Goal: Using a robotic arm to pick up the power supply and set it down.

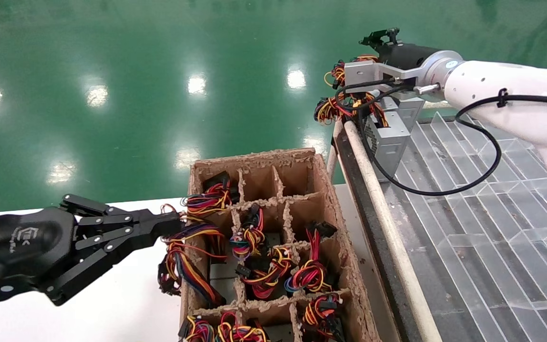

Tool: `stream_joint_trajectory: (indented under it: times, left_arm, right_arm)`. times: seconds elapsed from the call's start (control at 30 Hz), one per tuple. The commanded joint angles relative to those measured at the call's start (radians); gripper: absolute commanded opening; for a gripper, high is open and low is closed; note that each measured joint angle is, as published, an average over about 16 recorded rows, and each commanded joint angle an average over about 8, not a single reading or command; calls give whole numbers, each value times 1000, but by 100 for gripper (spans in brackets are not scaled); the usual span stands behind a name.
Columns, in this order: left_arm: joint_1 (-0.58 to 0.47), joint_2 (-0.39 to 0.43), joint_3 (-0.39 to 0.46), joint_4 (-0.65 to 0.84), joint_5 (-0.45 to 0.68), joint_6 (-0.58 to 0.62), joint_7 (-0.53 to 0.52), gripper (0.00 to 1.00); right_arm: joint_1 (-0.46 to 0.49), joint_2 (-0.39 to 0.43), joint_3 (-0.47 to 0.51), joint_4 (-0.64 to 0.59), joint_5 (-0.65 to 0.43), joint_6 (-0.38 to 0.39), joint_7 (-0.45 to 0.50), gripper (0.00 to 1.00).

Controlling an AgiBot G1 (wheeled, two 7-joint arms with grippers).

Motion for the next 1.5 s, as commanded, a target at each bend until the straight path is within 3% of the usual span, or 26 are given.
stream_joint_trajectory:
  times: [0.03,0.4,0.73,0.93,1.5]
  left_arm:
    - [0,0,0,0,0,0,0,0]
    - [0,0,0,0,0,0,0,0]
    - [0,0,0,0,0,0,0,0]
    - [0,0,0,0,0,0,0,0]
    - [0,0,0,0,0,0,0,0]
  right_arm:
    - [4,-5,0,-10,3,3,-7,100]
    - [15,10,12,24,44,-23,-19,100]
    - [-15,73,38,156,124,-85,-17,100]
    - [-52,112,58,205,199,-152,17,100]
    - [-227,257,148,346,541,-407,200,100]
